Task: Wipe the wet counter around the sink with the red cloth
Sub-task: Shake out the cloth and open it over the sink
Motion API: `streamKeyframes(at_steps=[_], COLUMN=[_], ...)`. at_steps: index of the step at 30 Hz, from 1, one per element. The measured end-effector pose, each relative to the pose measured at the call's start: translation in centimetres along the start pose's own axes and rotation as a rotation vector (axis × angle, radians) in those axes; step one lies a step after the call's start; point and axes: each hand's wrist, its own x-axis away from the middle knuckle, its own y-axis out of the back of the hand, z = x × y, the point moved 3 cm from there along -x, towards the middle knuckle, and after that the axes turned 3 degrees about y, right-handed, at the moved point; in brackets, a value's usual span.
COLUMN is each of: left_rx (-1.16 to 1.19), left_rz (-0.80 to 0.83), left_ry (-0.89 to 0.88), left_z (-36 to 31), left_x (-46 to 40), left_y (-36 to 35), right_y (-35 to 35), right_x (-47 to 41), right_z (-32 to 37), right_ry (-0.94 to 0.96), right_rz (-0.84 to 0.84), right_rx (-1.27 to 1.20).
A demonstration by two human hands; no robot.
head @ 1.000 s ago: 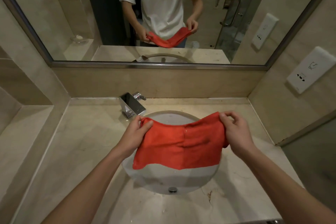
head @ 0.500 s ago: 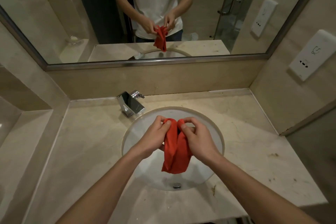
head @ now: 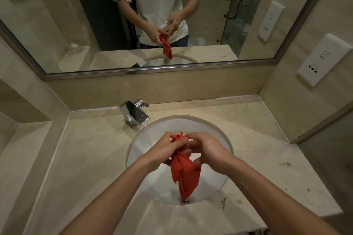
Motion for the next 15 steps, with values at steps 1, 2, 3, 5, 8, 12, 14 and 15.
streamKeyframes(at_steps=[1,2,3,5,8,12,14,15], left_rx=[0.022,0.027,0.024,0.015,0.011,0.034,0.036,0.05], left_rz=[0.0,-0.006,-0.015,-0.049,-0.117,-0.092,-0.039,-0.014], left_ry=[0.003,-0.003,-0.017,-0.064,-0.157,-0.266,-0.306,-0.321], left_z=[0.1,0.2,0.3,0.3,0.0,-1.8,-2.9,-3.4], left_x=[-0.1,-0.3,-0.5,-0.8,-1.0,-0.2,0.6,1.0], left_y=[0.1,0.3,0.5,1.2,2.6,4.3,4.9,5.2], right_y=[0.1,0.1,0.1,0.3,0.8,1.8,2.9,3.2], right_x=[0.0,0.0,0.0,0.2,0.7,0.8,-0.3,-0.7], right_z=[0.0,-0.2,-0.3,-0.3,-0.4,-1.8,-2.9,-3.2], right_ry=[-0.043,-0.079,-0.097,-0.104,-0.102,-0.096,0.0,0.048], right_rz=[0.004,0.017,0.037,0.065,0.087,0.025,-0.153,-0.212], right_rx=[-0.116,-0.216,-0.277,-0.307,-0.345,-0.211,-0.102,-0.045])
